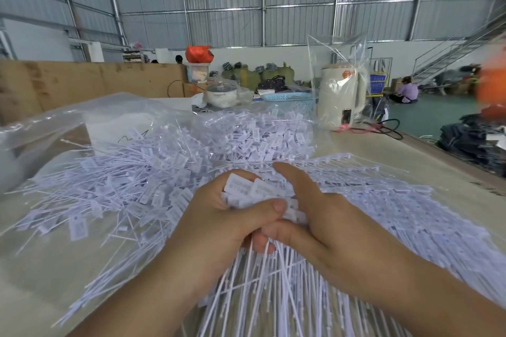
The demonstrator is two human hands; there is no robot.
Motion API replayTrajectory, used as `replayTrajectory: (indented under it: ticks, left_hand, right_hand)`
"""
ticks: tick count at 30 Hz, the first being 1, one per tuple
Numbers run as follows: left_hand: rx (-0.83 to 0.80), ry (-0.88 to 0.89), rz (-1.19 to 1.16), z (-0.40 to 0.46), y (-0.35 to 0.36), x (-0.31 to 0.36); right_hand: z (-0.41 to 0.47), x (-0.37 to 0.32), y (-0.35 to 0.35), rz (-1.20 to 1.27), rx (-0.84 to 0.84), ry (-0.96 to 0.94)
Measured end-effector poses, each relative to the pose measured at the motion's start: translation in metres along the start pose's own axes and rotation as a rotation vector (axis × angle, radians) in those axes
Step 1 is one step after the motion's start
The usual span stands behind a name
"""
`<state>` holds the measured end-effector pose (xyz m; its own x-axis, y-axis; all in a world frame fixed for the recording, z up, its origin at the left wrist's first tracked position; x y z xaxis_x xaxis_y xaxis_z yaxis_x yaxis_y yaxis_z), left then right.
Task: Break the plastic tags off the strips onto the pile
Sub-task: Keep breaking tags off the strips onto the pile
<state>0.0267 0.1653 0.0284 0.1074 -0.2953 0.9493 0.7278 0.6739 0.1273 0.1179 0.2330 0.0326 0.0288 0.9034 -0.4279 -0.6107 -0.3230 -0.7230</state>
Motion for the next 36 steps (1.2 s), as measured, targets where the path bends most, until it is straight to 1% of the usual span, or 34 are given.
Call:
replayTrajectory:
  ticks: [2, 4, 6, 9, 12, 15, 19, 23, 28, 30, 32, 33, 34, 36]
  left_hand:
    - [0.042, 0.028, -0.009, 0.003, -0.005, 0.001]
    - [0.08, 0.027, -0.047, 0.005, -0.01, 0.001]
    - [0.104, 0.014, -0.082, 0.007, -0.013, 0.002]
    - [0.12, 0.026, -0.116, 0.008, -0.015, 0.006]
    - [0.12, 0.029, -0.122, 0.006, -0.014, 0.008]
    - [0.152, -0.018, -0.19, 0.005, -0.013, 0.005]
    - [0.223, -0.084, -0.299, 0.004, -0.012, 0.0]
    - [0.277, -0.201, -0.392, 0.002, -0.008, -0.013]
    - [0.296, -0.26, -0.457, -0.002, -0.004, -0.019]
    - [0.282, -0.294, -0.5, 0.001, -0.009, -0.021]
    - [0.334, -0.319, -0.529, 0.009, -0.029, -0.023]
    - [0.366, -0.307, -0.515, 0.013, -0.04, -0.023]
    - [0.367, -0.281, -0.483, 0.016, -0.046, -0.02]
    - [0.29, -0.211, -0.382, 0.018, -0.039, -0.012]
  right_hand:
    - [0.0, 0.001, -0.003, 0.089, -0.01, -0.004]
    - [0.001, 0.003, -0.01, 0.15, 0.015, 0.007]
    - [0.001, 0.006, -0.018, 0.145, 0.065, 0.029]
    - [0.001, 0.006, -0.027, 0.057, 0.137, -0.004]
    - [0.0, 0.01, -0.028, 0.082, 0.15, 0.017]
    - [-0.001, 0.009, -0.029, 0.062, 0.198, 0.027]
    - [-0.002, 0.003, -0.033, 0.049, 0.349, 0.035]
    - [-0.003, -0.001, -0.038, 0.145, 0.506, 0.067]
    - [-0.005, -0.008, -0.035, 0.21, 0.545, 0.062]
    - [-0.008, -0.007, -0.04, 0.238, 0.601, 0.076]
    - [-0.011, 0.002, -0.053, 0.263, 0.689, 0.106]
    - [-0.011, 0.006, -0.058, 0.28, 0.701, 0.106]
    - [-0.009, 0.008, -0.059, 0.307, 0.676, 0.1]
    - [-0.005, 0.009, -0.048, 0.377, 0.525, 0.071]
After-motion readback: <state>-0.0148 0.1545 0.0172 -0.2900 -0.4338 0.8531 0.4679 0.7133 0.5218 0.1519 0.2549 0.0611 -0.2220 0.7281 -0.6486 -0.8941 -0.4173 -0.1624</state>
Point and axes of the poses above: each hand's wrist, its own z-axis towards the middle knuckle, its own y-axis out of the palm, x = y × z, the point moved 9 cm from there along z, towards the middle knuckle, and after that the axes turned 11 degrees about x, right-handed, at the moved point
